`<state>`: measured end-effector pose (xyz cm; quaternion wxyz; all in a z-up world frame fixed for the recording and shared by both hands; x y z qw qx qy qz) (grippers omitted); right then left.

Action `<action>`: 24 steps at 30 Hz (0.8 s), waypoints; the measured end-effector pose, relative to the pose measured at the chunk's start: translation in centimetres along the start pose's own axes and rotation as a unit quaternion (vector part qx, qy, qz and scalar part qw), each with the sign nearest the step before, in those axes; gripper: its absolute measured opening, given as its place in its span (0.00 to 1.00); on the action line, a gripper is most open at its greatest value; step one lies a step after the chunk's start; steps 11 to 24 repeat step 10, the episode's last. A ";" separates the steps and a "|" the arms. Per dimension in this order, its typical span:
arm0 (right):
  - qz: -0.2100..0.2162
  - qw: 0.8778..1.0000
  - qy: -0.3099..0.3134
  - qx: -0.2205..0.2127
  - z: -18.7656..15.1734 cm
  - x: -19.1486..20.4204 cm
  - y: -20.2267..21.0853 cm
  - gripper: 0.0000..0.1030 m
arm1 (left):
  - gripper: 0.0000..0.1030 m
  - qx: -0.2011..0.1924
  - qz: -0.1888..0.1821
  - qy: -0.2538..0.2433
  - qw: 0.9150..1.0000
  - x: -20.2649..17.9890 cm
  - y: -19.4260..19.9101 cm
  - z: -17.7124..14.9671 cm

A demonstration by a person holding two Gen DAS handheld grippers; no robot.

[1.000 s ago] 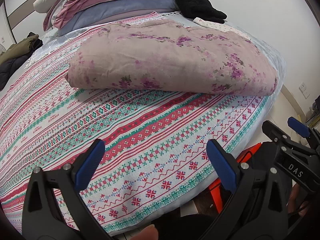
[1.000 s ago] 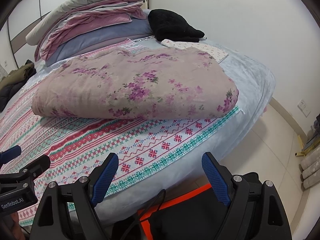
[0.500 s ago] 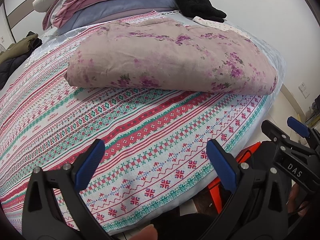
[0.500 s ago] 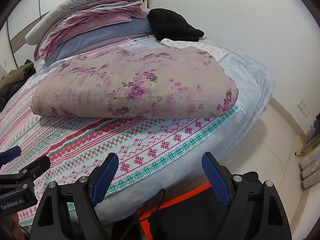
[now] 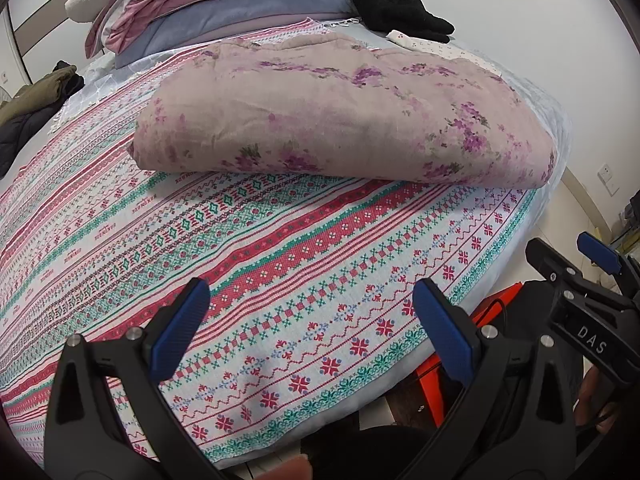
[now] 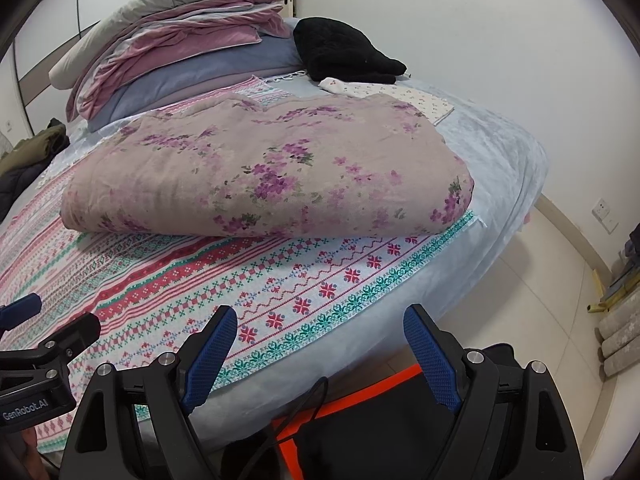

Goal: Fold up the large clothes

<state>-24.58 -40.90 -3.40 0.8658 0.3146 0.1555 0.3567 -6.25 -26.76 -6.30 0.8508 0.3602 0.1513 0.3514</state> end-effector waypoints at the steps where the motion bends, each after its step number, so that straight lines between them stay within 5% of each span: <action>1: -0.001 1.000 0.000 0.000 0.0 0.0 0.0 0.84 | 0.98 0.001 -0.001 0.000 1.000 0.0 0.0 0.0; 24: -0.003 1.000 0.007 0.001 0.0 0.6 0.0 0.84 | 0.98 0.006 -0.010 0.004 1.000 0.3 -0.5 -0.3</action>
Point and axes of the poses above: each gripper's, at about its wrist camera, not at the fingertips, and y roughly against the way its jaws point, x to its left, z to its top, the point moved 3 cm from there along -y, roughly the way its jaws point, and after that the axes turned 11 degrees about -x, right-handed, at the moved point
